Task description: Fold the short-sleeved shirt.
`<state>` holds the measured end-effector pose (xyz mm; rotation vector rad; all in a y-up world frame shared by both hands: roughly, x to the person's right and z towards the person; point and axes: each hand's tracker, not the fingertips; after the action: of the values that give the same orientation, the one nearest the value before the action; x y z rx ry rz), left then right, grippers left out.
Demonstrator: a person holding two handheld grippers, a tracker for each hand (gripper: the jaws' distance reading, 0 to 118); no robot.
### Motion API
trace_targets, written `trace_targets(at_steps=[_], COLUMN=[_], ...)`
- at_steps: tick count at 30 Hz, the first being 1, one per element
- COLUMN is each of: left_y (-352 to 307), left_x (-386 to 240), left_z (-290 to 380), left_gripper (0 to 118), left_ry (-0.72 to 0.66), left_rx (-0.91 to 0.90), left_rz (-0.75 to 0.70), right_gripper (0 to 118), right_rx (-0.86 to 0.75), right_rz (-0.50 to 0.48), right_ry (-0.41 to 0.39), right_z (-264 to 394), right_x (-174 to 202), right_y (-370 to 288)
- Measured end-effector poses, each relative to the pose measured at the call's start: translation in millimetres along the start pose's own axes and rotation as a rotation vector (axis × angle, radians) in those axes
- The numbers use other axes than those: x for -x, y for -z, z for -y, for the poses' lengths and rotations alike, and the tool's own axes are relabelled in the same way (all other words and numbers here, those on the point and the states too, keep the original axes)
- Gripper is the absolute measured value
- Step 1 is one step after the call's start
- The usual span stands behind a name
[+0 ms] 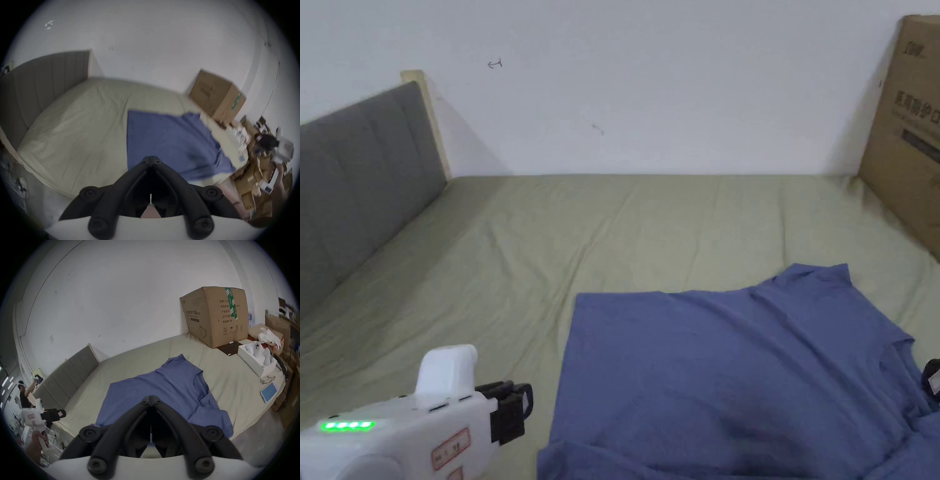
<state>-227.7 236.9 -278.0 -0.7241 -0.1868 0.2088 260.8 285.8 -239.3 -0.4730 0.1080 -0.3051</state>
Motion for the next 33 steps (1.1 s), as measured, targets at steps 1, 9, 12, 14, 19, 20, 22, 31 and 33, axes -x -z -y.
trace_targets(at_steps=[1, 9, 12, 14, 19, 20, 22, 31, 33], left_y=[14.2, 111.1, 140.4, 151.5, 130.9, 124.2, 109.6, 88.3, 87.2], left_x=[5.8, 42.7, 50.2, 49.0, 17.1, 13.6, 6.0, 5.8, -3.9], left_z=[3.0, 27.3, 33.8, 40.0, 50.9, 51.5, 50.4, 46.0, 46.4], left_gripper=[0, 116, 113, 69, 5, 5, 4, 4, 4], left_ry=[0.001, -0.018, -0.031, -0.007, 0.280, 0.299, 0.299, 0.187, 0.208], left_rx=[0.054, 0.283, 0.344, 0.404, 0.313, 0.286, 0.235, 0.185, 0.193], left_rz=[0.023, 0.060, 0.038, 0.053, 0.061, 0.085, 0.082, 0.072, 0.064], right_gripper=[0, 0, 0, 0, 0, 0, 0, 109, 113], right_rx=[0.007, 0.159, 0.205, 0.232, 0.268, 0.255, 0.218, 0.575, 0.662], right_rz=[-0.002, -0.018, -0.018, -0.020, -0.007, 0.003, 0.034, 0.243, 0.324], right_ry=[-0.006, 0.047, 0.079, 0.093, 0.086, 0.082, 0.110, 0.271, 0.182], right_z=[1.3, 16.4, 20.6, 22.6, 25.9, 26.2, 24.4, 36.7, 50.2], right_x=[-0.7, -14.5, -18.8, -21.2, -28.7, -34.2, -52.2, -183.2, -193.1], right_y=[1.5, 31.3, 42.2, 48.6, 58.2, 56.7, 54.3, 83.7, 93.5])
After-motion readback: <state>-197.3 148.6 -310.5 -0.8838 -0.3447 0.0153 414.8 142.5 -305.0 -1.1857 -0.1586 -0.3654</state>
